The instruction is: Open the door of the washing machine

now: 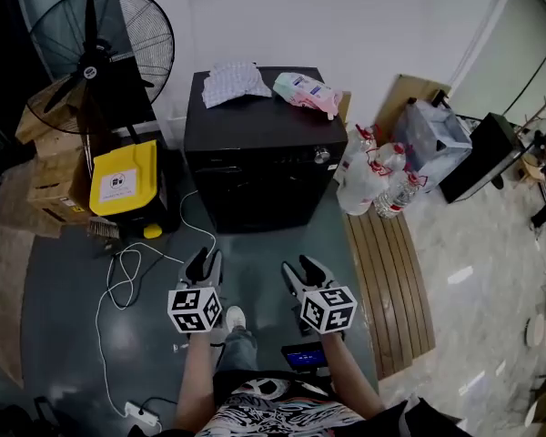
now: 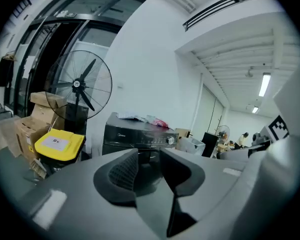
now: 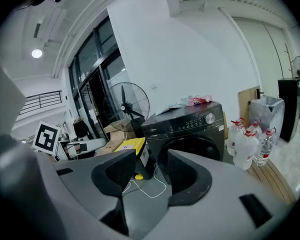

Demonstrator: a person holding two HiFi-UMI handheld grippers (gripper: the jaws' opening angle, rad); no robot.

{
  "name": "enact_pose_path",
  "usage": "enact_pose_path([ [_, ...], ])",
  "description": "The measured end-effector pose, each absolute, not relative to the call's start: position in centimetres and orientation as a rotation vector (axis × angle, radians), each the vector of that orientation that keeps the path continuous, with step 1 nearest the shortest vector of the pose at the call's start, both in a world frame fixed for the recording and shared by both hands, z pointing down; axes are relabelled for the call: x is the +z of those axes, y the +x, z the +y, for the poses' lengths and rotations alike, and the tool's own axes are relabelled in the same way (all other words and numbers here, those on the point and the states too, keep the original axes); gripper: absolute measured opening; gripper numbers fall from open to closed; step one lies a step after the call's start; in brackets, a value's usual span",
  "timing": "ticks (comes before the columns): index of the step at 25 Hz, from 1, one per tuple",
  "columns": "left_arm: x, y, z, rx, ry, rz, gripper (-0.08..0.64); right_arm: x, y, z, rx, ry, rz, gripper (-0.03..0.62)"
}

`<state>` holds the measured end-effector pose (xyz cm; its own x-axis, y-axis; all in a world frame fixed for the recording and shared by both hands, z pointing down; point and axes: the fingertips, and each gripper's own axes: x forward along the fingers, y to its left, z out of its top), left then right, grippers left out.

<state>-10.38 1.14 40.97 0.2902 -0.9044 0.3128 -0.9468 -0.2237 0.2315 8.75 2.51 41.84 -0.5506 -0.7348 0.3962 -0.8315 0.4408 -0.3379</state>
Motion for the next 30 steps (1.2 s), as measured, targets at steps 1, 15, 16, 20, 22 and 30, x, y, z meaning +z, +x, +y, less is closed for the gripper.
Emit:
enact_pose_path([
  [1, 41.6, -11.1, -0.8, 0.179, 2.208, -1.637, 0.132, 42.4, 7.8, 0.6, 0.756, 1.389, -2.473, 0.187],
  [15, 54.3, -16.2, -16.6, 0.393, 2.283, -1.371, 0.143, 50.4, 1.5, -15.2, 0.849, 1.494, -2.254, 0.198],
  [16, 55.4, -16.3, -17.3, 0.405, 2.279, -1.361, 0.143, 51.0, 1.5, -15.7, 0.853, 1.494, -2.248, 0.198],
  [20, 59.2, -16.2, -19.8, 0.445, 2.28, -1.328, 0.146, 53.2, 1.5, -17.1, 0.857, 1.476, -2.232, 0.198],
  [22, 60.7, -15.9, -20.7, 0.47, 2.29, -1.309, 0.147, 54.2, 1.4, -17.4, 0.858, 1.462, -2.223, 0.198],
  [30, 66.0, -15.4, -24.2, 0.53, 2.299, -1.255, 0.166, 58.3, 1.2, -18.1, 0.904, 1.45, -2.183, 0.196],
])
